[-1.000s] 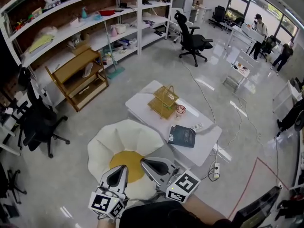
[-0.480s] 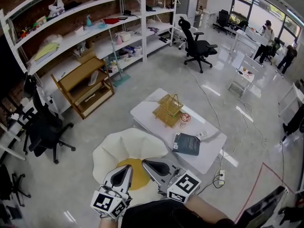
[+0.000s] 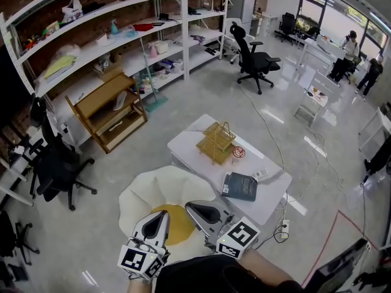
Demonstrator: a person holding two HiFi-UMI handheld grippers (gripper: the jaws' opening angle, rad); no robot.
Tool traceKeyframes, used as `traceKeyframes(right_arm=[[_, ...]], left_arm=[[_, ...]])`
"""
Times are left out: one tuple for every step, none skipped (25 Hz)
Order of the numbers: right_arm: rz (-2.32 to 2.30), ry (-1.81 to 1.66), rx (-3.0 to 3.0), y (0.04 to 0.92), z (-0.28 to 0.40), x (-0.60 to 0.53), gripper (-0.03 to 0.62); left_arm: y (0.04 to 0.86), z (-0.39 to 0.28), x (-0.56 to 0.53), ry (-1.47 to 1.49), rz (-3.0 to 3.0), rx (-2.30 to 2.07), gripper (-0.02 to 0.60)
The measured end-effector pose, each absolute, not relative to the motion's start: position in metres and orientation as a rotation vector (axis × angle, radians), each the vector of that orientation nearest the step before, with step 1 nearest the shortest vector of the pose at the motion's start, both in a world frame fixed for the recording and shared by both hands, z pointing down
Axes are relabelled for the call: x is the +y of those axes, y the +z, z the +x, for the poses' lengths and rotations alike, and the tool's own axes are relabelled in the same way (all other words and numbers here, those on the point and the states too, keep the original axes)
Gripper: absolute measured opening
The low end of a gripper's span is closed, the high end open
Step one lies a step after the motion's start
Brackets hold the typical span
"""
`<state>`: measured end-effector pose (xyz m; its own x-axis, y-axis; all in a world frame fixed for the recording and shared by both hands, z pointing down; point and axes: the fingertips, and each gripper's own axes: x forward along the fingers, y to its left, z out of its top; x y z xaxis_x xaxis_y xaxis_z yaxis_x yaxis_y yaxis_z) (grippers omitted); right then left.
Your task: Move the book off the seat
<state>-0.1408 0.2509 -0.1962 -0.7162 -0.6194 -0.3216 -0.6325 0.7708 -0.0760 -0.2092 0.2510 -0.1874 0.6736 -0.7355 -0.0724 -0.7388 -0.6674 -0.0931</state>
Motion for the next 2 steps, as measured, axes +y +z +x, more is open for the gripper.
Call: traceKeyframes(right_arm=[[-0.965,0.056,2.636,-0.1950,-0.1396,0.2501,0.014],[-0.967,0.056,2.634,-0.1939,-0.1386,0.2493,0.014]], left_arm=[[-0.1867,-0.2086,0.2500,0.044,-2.768,1.225,0.006],[-0.1860,-0.2082,0.2489,0.045,-2.769,1.225,0.006]])
